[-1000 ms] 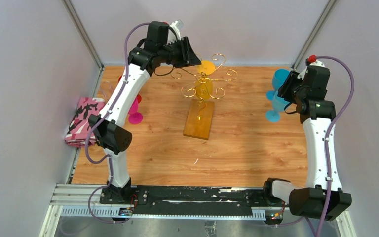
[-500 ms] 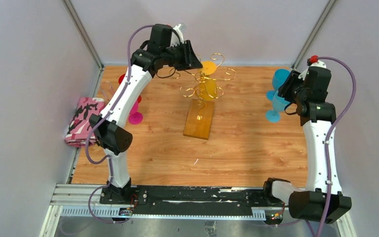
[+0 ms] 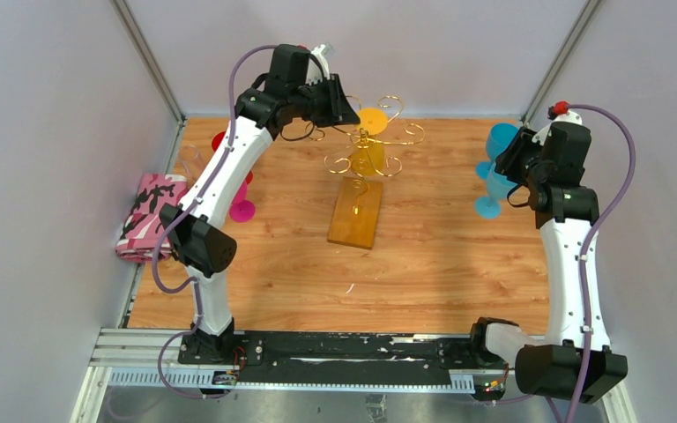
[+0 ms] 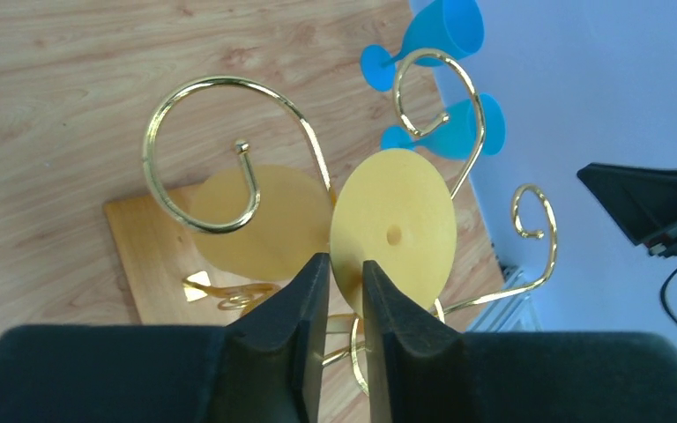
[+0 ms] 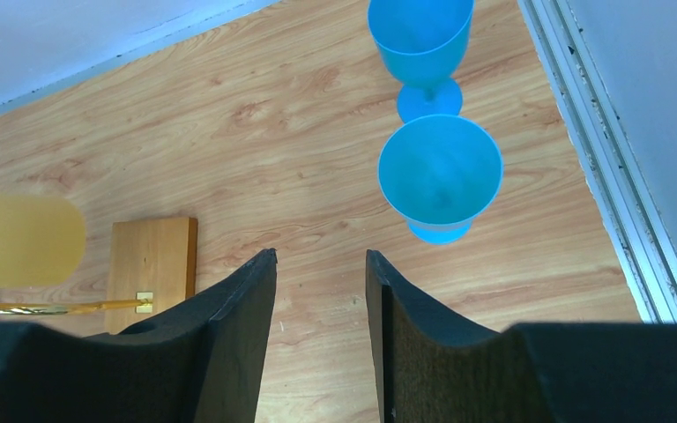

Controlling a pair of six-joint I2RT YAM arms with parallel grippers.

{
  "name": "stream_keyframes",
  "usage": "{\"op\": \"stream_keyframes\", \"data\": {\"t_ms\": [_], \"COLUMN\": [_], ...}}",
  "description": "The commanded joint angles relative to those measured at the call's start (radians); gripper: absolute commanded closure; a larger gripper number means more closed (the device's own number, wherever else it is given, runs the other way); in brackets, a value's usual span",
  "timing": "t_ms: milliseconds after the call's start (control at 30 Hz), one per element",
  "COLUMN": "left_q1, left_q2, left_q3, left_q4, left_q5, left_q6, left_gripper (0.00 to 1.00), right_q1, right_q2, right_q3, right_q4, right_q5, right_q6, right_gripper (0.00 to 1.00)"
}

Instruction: Take the wine glass off the wine glass rack

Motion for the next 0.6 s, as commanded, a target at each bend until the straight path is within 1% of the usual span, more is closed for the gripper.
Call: {"op": "stream_keyframes", "data": {"t_ms": [0, 100, 200, 400, 567], "left_q1": [-0.001, -0.001, -0.001, -0.001, 0.000], "left_q2": [-0.015, -0.016, -0.017, -0.009, 0.003], "left_q3": [-0.014, -0.016, -0.014, -0.004, 0.029], "left_q4": [-0.033, -0.033, -0.033, -0.033, -0.033], "left_q5": [-0.021, -0.023, -0.026, -0.027, -0.032], "left_q6": [0.010, 0.004, 0.001, -0.013, -0.038], "left_gripper": [0.81, 0.89, 0.94, 1.00, 1.00], "right_q1": [-0.007, -0.008, -0.007, -0.008, -0.007], "right_q2": [-0.024, -0.026, -0.028, -0.031, -0.036], "right_q3": [-0.018, -0.020, -0.024, -0.029, -0.034], "right_q4": [0.023, 0.024, 0.028, 0.031, 0.034], "right_q5": [-0.003, -0.005, -0.011, -0.013, -0.013], "right_q6": [0.013, 0.014, 0.014, 0.015, 0.016], "right_gripper": [0.54, 0.54, 0.54, 0.54, 0.54]}}
